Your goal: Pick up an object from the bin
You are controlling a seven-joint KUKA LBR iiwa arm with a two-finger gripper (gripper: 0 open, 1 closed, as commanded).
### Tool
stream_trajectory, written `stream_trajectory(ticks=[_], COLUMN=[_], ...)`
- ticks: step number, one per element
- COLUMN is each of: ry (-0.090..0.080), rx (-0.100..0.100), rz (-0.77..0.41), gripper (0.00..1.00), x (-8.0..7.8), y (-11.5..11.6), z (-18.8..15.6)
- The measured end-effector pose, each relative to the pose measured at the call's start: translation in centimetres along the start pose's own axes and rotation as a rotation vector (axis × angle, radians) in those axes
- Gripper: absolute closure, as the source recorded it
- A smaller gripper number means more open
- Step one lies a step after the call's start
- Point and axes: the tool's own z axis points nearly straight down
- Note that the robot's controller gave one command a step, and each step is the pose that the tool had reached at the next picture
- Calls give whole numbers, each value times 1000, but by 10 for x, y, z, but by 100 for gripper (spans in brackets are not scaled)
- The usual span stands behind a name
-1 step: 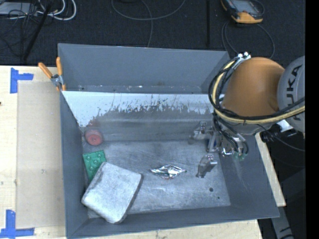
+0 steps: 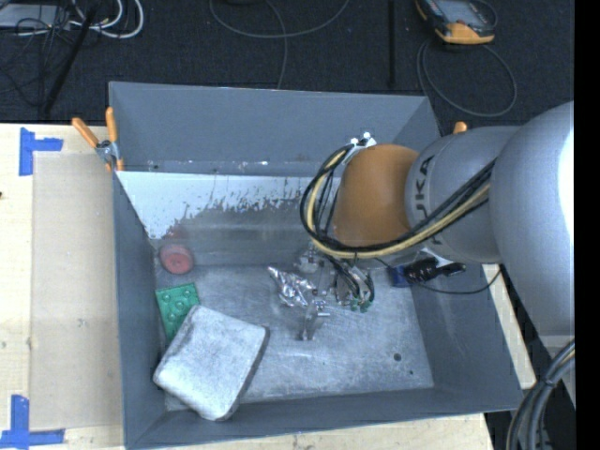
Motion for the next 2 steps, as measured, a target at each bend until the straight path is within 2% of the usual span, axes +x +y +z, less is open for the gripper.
stream_trajectory(ticks=[1, 2], ry=[5, 0], rx=[1, 1], rz=[-1, -1], gripper=[100, 0], x=[0, 0], y=[-1, -1], z=[-5, -3])
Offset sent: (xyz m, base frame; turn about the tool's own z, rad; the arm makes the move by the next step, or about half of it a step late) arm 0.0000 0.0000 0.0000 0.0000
